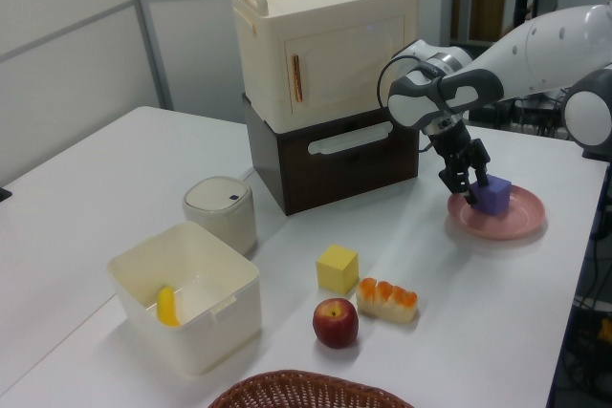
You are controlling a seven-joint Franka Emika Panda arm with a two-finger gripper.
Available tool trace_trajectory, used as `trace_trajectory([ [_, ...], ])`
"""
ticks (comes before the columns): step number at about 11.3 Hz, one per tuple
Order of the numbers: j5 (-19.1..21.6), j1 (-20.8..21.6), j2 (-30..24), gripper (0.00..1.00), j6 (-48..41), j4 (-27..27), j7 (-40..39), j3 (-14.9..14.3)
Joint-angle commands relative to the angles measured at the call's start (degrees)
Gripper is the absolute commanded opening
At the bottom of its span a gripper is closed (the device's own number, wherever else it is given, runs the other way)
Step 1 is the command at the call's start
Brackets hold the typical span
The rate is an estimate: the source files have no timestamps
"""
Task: Put the purple cube on the table
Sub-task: 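Lower the open gripper around the purple cube on the plate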
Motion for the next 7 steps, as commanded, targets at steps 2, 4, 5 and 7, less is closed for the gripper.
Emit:
trace_trajectory([
  [2, -1.1, 0.4, -2.5, 1.0, 0.8, -1.4, -0.6, -0.2],
  [4, -1.2, 0.1, -3.2, 1.0, 0.7, -1.4, -0.6, -0.2],
  [5, -2.0, -0.1, -3.2, 1.0, 0.7, -1.5, -0.6, -0.4],
  [7, -3.2, -1.3, -2.9, 1.0, 0.8, -1.8, -0.6, -0.7],
])
